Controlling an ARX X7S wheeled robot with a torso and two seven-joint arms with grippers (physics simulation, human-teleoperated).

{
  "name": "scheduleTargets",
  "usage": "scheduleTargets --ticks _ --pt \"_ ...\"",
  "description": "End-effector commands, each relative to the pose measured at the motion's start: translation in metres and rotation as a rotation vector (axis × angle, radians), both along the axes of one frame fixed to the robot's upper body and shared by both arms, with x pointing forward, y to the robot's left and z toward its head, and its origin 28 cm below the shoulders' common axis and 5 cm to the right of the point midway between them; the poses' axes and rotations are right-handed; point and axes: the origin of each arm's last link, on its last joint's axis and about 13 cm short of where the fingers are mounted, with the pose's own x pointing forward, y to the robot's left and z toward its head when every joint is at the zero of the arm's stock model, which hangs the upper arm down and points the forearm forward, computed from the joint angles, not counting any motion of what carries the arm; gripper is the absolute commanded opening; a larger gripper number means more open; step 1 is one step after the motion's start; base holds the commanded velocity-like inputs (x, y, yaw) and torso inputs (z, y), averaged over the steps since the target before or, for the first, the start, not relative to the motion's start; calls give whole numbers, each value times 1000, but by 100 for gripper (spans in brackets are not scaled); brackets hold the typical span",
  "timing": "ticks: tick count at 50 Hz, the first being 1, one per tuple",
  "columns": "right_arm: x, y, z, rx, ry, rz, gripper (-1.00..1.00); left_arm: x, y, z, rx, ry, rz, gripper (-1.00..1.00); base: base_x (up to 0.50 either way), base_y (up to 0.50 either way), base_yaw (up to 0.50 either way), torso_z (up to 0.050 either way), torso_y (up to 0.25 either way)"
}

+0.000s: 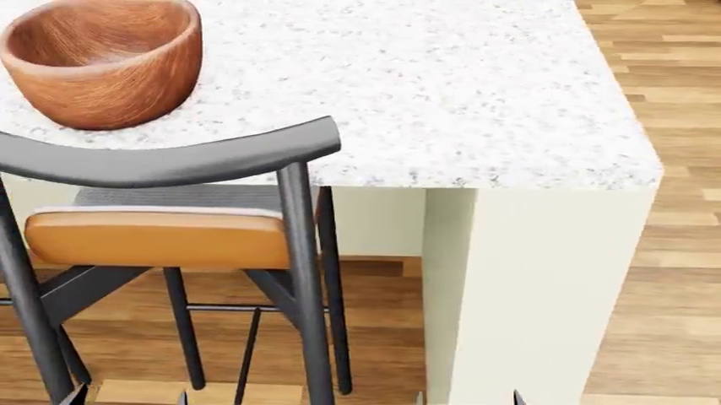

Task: Place the cup inside the bowl on the dining table and move the bowl to any counter.

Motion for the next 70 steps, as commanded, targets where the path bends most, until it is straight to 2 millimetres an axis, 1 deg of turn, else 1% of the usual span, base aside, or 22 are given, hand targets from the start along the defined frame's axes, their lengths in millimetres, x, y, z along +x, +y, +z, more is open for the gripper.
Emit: scheduleTargets --ticks 1,12,25,38,41,47,48,49,60,62,65,68,69,70 --pt "0 0 0 -1 0 2 100 0 0 0 -1 0 -1 100 0 500 0 0 0" --pt "0 0 -1 0 1 2 100 1 -2 1 -3 -1 2 100 0 500 0 0 0" --pt "-1 0 0 2 -2 -1 100 0 2 0 -5 -7 5 100 0 500 0 0 0" --pt "0 -1 1 13 -13 -10 100 1 -1 1 -2 -4 0 100 0 500 0 0 0" --pt "0 -1 0 50 -13 -25 100 0 0 0 -3 -3 0 100 0 0 0 0 0" --pt "0 -1 0 40 -10 -23 100 1 -1 2 -7 -18 -1 100 0 0 0 0 0" --pt "0 -1 0 40 -11 -22 100 1 -1 3 -51 -11 3 100 0 0 0 0 0" --pt "0 -1 0 38 -10 -19 100 1 -1 2 -20 9 3 100 0 0 0 0 0" --pt "0 1 0 20 -12 -3 100 -1 -1 2 6 13 2 100 0 0 0 0 0" --pt "1 0 0 22 -12 -4 100 0 -2 3 -17 7 2 100 0 0 0 0 0" --pt "0 0 2 12 -26 -9 100 1 1 4 -49 7 24 100 0 0 0 0 0" --pt "0 0 2 16 -24 -8 100 1 0 4 -30 -1 21 100 0 0 0 0 0" --pt "0 0 1 17 -24 -8 100 0 1 3 10 -25 15 100 0 0 0 0 0" --pt "0 0 1 16 -24 -7 100 -1 1 3 1 -27 9 100 0 0 0 0 0"
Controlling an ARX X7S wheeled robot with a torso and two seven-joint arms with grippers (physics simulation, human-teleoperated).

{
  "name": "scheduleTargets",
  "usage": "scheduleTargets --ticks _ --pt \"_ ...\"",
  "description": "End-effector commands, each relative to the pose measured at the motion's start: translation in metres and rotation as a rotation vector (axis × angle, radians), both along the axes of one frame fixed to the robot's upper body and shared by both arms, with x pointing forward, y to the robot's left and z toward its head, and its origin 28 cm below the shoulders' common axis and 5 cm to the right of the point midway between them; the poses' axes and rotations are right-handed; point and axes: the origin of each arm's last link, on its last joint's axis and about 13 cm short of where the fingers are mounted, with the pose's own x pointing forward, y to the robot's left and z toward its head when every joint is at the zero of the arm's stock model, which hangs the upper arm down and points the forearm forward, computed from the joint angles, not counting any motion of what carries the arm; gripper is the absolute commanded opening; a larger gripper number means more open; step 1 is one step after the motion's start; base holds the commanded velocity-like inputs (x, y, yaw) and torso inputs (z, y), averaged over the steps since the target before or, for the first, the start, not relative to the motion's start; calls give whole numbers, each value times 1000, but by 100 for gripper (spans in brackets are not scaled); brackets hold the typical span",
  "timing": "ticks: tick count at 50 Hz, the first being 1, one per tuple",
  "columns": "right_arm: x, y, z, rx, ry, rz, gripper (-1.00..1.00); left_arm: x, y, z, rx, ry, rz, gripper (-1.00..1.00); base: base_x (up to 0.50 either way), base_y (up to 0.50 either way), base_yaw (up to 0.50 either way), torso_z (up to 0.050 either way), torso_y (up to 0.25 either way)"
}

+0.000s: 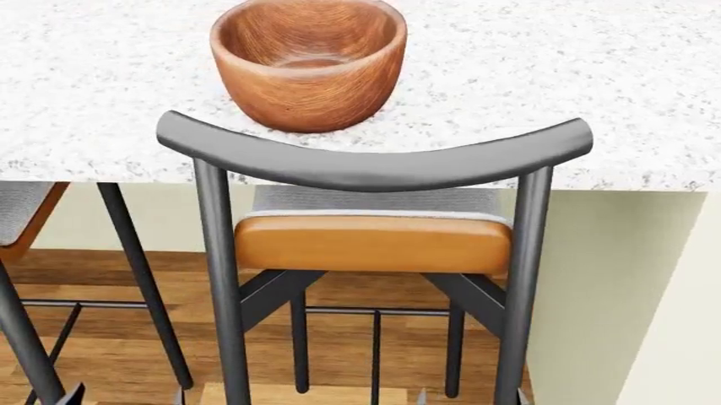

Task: Place the cup inside the bowl on the dining table and move the bowl to any counter.

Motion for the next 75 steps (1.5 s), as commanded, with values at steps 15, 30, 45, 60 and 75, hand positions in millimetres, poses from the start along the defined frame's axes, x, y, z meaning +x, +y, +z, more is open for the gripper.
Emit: scheduleTargets --ticks 15,30,45,60,75 --pt "-1 1 1 -11 -5 10 100 -2 3 3 2 -56 8 100 0 0 0 47 0" --pt "-1 0 0 -9 -3 6 100 -2 1 4 6 -59 -6 100 0 0 0 50 0" --pt "0 0 0 -12 -1 4 100 -2 1 3 -13 -39 -2 100 0 0 0 43 0" --pt "0 1 0 -7 -2 8 100 -2 2 5 -45 -34 4 100 0 0 0 0 0" --pt "0 -10 35 -7 -77 -37 100 0 1 29 12 -41 37 100 0 0 0 0 0"
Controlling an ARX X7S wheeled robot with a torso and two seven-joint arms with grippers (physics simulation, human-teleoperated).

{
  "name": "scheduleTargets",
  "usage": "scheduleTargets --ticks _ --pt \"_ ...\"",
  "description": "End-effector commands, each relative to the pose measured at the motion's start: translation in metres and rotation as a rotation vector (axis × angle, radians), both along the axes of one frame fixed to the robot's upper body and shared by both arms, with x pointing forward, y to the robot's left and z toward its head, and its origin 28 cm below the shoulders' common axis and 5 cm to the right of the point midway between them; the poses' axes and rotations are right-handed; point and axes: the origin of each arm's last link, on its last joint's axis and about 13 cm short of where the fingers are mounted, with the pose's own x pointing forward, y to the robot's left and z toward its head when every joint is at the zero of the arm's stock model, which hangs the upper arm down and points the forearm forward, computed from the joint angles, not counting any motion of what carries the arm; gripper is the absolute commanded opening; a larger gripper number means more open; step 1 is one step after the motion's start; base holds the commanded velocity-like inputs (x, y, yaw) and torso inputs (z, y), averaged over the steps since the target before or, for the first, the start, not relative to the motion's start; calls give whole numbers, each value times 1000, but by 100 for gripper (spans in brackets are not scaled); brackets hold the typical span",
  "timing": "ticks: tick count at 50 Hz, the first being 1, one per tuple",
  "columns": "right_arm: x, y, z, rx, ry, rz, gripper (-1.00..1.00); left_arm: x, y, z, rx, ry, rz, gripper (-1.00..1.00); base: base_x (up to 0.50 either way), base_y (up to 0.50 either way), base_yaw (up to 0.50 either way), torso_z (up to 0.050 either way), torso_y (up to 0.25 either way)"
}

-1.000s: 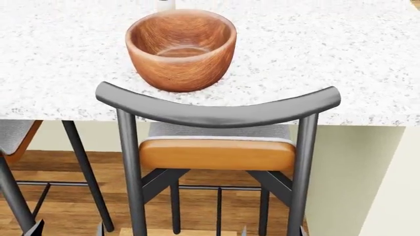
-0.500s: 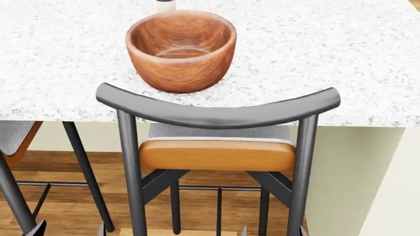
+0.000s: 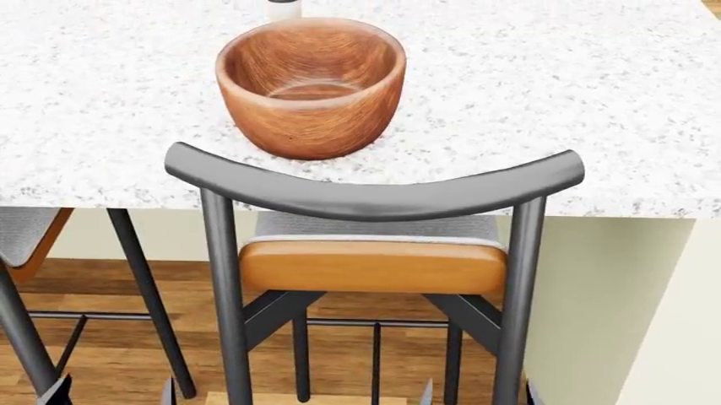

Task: Place the cup inside the bowl on the dining table and move the bowl to any counter.

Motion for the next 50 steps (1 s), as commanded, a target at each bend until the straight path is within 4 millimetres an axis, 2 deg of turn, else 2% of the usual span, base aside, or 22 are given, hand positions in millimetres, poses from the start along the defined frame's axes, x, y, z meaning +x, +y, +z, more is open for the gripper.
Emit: scheduleTargets --ticks 1,5,11,12,14,17,19,22,25,27,35,36,39,43,48,50 --pt "1 -10 33 -11 -67 -19 100 5 -1 26 3 -4 14 100 0 0 0 0 0" --pt "2 -13 52 -17 -102 -14 100 9 1 44 1 -6 -1 100 0 0 0 0 0" --pt "-3 -28 106 -60 -187 -20 100 16 6 92 -28 -46 -53 100 0 0 0 0 0" --pt "-3 -29 110 -68 -191 -17 100 16 6 95 -30 -39 -66 100 0 0 0 0 0" --pt "-8 -39 134 -110 -215 -29 100 23 8 115 -36 -63 -61 100 0 0 0 0 0" --pt "-11 -47 154 -122 -231 -34 100 26 10 140 -10 -90 -101 100 0 0 0 0 0" --pt "-13 -50 165 -138 -248 -40 100 27 14 155 -64 -70 -116 100 0 0 0 0 0" --pt "-18 -54 189 -117 -273 -31 100 31 20 189 -44 -124 -112 100 0 0 0 0 0" --pt "-20 -58 207 -131 -292 -27 100 34 25 206 -49 -126 -117 100 0 0 0 0 0" --pt "-21 -62 221 -127 -295 -19 100 39 33 219 24 -152 -92 100 0 0 0 0 0" --pt "-13 -84 275 -162 -288 0 100 60 49 263 5 -158 -64 100 0 0 0 0 0" --pt "-9 -88 290 -136 -294 31 100 62 52 274 46 -182 -60 100 0 0 0 0 0" --pt "3 -93 308 -183 -259 48 100 67 57 287 2 -166 -60 100 0 0 0 0 0" --pt "28 -99 335 -187 -233 96 100 75 60 301 13 -152 -64 100 0 0 0 0 0" --pt "59 -101 356 -105 -205 167 100 82 59 319 35 -161 -78 100 0 0 0 0 0" --pt "66 -102 363 -134 -196 159 100 85 61 325 45 -154 -84 100 0 0 0 0 0"
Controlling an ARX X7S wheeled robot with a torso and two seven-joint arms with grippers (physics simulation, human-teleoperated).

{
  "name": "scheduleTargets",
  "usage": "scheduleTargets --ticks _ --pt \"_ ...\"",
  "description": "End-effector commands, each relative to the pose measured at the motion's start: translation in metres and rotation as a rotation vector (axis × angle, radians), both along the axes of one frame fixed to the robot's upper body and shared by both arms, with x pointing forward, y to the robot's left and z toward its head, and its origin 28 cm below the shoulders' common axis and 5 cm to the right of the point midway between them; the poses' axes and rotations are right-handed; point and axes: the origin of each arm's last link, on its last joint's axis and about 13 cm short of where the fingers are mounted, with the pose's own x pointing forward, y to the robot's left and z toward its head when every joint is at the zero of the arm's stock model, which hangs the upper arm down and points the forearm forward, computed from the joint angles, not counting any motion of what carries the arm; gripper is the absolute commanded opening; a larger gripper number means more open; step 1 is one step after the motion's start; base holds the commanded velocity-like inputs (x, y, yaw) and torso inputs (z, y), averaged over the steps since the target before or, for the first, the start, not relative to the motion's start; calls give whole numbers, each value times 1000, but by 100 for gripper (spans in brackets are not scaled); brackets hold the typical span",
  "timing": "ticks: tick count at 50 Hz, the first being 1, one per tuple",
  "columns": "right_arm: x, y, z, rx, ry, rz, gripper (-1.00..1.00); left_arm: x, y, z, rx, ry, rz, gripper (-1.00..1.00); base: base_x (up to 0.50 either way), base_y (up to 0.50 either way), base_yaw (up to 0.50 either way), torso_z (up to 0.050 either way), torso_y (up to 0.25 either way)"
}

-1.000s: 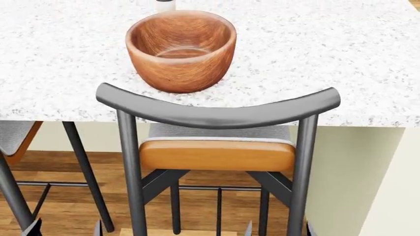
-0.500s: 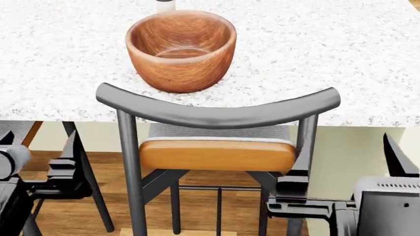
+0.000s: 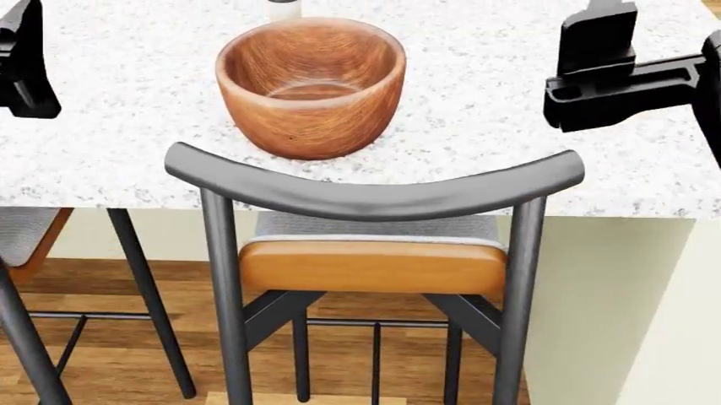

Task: Place the cup inside the bowl on the dining table and move the bowl to any counter.

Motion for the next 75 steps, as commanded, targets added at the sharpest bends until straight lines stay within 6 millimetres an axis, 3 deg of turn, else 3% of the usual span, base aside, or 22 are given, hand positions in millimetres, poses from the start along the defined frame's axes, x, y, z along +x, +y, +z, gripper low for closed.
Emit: scheduleTargets --ticks 1,6,8,12,16,24,31,54,75 --pt "35 -14 63 41 43 85 100 13 9 49 -9 19 -30 100 0 0 0 0 0" --pt "47 -19 59 0 97 53 100 23 12 56 30 27 -23 100 0 0 0 0 0" --pt "50 -21 67 -46 94 24 100 28 14 61 74 26 -28 100 0 0 0 0 0" --pt "59 -26 73 23 79 35 100 41 13 74 82 8 -26 100 0 0 0 0 0" --pt "59 -26 82 53 57 54 100 50 14 74 88 15 -21 100 0 0 0 0 0" --pt "64 -27 78 24 85 40 100 64 20 78 72 28 15 100 0 0 0 0 0" --pt "61 -29 77 -4 90 20 100 63 19 78 84 31 11 100 18 19 0 0 0" --pt "55 -30 83 -11 122 9 100 63 19 76 101 68 -23 100 284 483 0 0 0" --pt "48 -34 76 20 143 14 100 62 15 70 108 82 -24 100 464 113 0 0 1"
